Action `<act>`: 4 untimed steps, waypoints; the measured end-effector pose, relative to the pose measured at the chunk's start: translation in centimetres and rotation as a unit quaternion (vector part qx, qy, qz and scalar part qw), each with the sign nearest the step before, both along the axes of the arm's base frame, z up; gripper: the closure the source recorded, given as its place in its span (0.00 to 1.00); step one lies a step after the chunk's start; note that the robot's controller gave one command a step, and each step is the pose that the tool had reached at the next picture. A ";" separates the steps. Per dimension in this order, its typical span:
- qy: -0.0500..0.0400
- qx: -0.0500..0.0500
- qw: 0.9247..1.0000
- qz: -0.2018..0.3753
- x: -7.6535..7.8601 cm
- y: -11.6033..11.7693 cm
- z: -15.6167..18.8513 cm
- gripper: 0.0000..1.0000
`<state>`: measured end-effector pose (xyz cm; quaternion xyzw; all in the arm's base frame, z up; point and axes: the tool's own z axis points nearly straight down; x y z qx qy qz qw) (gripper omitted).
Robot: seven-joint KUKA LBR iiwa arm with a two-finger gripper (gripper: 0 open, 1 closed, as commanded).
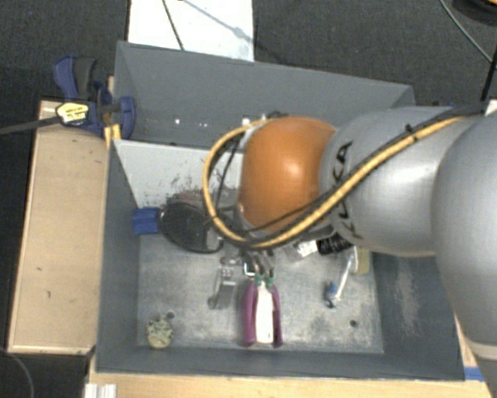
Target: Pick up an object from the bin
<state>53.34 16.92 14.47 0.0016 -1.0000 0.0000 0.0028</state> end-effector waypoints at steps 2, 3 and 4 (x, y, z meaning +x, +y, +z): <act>0.000 -0.001 1.000 0.014 -1.9 -10.7 -7.2 0.00; -0.006 0.002 0.971 0.240 -4.3 -10.1 -6.7 0.00; -0.002 0.002 0.900 0.436 -1.5 -8.7 -7.4 0.00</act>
Offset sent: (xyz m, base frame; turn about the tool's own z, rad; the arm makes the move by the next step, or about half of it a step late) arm -0.0077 -0.0516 0.0097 0.0104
